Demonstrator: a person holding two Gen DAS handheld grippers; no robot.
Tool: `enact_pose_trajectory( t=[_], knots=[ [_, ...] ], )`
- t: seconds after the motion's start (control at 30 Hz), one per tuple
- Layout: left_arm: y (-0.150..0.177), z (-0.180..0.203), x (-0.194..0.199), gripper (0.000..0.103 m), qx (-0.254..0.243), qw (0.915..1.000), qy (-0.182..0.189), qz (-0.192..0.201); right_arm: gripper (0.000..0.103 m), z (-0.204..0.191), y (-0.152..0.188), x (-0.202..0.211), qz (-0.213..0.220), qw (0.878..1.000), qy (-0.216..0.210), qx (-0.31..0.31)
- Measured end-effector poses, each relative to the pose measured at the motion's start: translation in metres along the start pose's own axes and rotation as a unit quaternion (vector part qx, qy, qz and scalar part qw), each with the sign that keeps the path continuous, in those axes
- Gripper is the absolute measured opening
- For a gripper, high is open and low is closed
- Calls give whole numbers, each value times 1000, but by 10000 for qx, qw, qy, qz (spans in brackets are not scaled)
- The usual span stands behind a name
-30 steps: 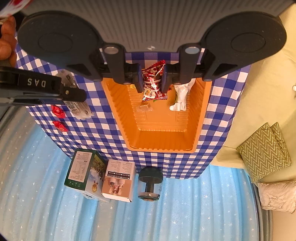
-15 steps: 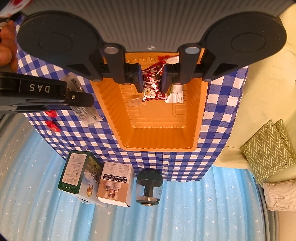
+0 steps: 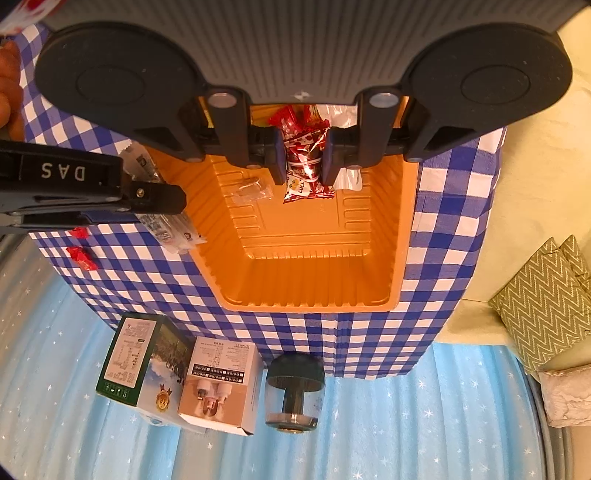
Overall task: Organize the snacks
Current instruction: 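Carry both snacks over the orange tray and open both tools to release, then move both tools back toward the two red candies on the table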
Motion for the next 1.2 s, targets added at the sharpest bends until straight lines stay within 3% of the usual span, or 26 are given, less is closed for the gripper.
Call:
enact_pose_trajectory(
  t=[0.17, 0.3, 1.07, 1.13, 1.2],
  knots=[
    [-6, -3, -15, 18, -52, 9999, -4, -100, 38, 3, -3, -8, -22, 10000, 28, -66],
    [-8, -7, -15, 32, -53, 10000, -75, -39, 38, 6, -2, -10, -37, 9999, 33, -93],
    [17, -13, 27, 34, 294, 9991, -240, 201, 39, -13, -3, -8, -58, 9994, -285, -209],
    [18, -12, 28, 34, 303, 9991, -229, 208, 41, -14, -4, -6, -17, 9992, -352, -207],
    [18, -12, 31, 34, 313, 9990, -213, 227, 51, -11, -6, -1, 77, 9989, -383, -276]
  ],
)
Point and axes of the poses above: each gripper's, at about its wrist camera, not at the fingertips, and x roughly against the way its jaws point, z to its right, y to its underside, the point moved 8 cm from there along -x, roughly the way its jaws point, and after that the axes turned 10 degrees about y, right-handed, at the moved point
